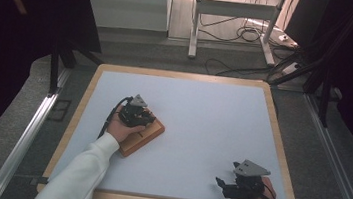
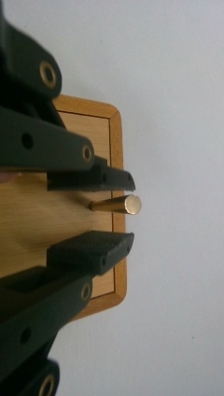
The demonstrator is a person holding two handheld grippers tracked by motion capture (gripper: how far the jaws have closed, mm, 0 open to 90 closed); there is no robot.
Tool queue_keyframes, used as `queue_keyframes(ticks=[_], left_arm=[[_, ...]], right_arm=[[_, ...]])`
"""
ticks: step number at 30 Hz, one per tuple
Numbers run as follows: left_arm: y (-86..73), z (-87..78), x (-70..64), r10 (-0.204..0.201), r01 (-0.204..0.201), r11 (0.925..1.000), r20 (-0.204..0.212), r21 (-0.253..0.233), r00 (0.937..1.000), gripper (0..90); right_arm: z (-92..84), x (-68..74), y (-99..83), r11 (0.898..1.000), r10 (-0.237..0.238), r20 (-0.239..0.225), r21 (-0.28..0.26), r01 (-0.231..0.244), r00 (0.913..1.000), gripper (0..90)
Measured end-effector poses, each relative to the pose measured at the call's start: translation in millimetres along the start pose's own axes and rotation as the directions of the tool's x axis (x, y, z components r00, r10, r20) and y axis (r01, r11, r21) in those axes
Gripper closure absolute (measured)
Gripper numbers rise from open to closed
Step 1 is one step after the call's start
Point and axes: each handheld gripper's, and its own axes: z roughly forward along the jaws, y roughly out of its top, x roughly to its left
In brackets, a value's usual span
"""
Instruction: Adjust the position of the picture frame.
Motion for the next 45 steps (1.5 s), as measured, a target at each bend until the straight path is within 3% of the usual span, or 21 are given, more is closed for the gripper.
queue_keyframes(ticks=[4, 12, 18, 26, 32, 43, 45], left_arm=[[-0.5, 1.9, 0.5, -0.008, 0.008, 0.9999, -0.011, -0.015, 0.9999, 84.0], [1.5, 0.3, -0.4, -0.040, 0.040, 0.9992, -0.018, 0.000, 0.9991, 85.1], [6.4, -8.5, -6.0, -0.037, 0.037, 0.9993, -0.014, -0.007, 0.9992, 85.2], [13.5, -19.5, -30.2, -0.015, 0.016, 0.9995, 0.037, -0.026, 0.9992, 85.1], [17.1, -8.6, -55.2, 0.021, -0.021, 0.9998, 0.094, -0.001, 0.9954, 85.2], [35.9, 14.2, -76.2, 0.056, -0.059, 0.9977, 0.099, 0.032, 0.9935, 85.2], [40.3, 19.5, -78.2, 0.047, -0.051, 0.9982, 0.096, 0.031, 0.9942, 85.1]], right_arm=[[0.4, -0.7, -0.4, 1.000, 0.001, 0.000, 0.003, -0.001, 1.0000, 18.4], [2.0, -0.3, -0.6, 1.000, -0.003, -0.001, 0.008, 0.003, 1.0000, 18.4], [1.9, -0.5, -0.8, 1.000, -0.005, -0.001, 0.007, 0.005, 1.0000, 18.4], [2.3, 1.0, 0.0, 1.000, -0.008, -0.001, 0.009, 0.008, 1.0000, 18.4], [2.3, 1.0, 0.0, 1.000, -0.008, -0.001, 0.009, 0.008, 1.0000, 18.4], [-0.3, 1.1, 1.0, 1.000, -0.016, -0.004, -0.003, 0.016, 0.9999, 18.4], [-0.8, -0.5, 0.8, 1.000, -0.007, -0.007, -0.008, 0.007, 0.9999, 18.4]])
